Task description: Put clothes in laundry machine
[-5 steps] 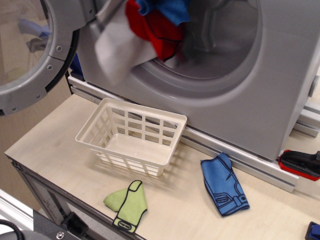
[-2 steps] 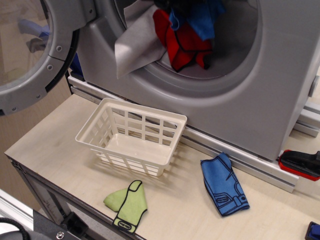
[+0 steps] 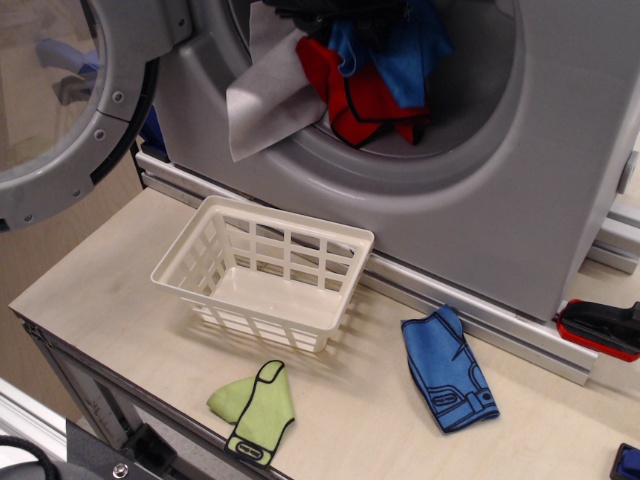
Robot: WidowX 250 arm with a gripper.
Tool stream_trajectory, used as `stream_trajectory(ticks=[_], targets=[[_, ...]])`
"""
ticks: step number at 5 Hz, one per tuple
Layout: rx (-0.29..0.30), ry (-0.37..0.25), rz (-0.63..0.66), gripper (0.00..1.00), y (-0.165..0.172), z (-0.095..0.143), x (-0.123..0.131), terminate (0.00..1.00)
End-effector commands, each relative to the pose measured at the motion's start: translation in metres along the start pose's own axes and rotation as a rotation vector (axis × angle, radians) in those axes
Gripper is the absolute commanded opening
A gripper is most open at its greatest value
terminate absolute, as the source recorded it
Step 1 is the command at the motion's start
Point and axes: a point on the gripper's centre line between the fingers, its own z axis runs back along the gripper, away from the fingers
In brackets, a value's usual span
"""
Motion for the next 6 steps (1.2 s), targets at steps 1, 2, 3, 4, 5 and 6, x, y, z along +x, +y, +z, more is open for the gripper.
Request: stream_trajectory(ticks=[1,2,3,4,5,6], targets=[[-0.001,0.009,-0.043,1.00,0.016,0.066,-0.013,0.00],[0.007,0.013,-0.068,1.00,0.028,0.093,-0.038,0.00],[0.002,0.125,-0.072,1.00,0.036,0.111,-0.049,0.00],[0.021,0.223,-0.091,1.00,0.039,0.127,-0.052,0.00],[0.021,0.223,-0.091,1.00,0.039,0.127,-0.052,0.00],[0.021,0.223,-0.091,1.00,0.039,0.127,-0.052,1.00]])
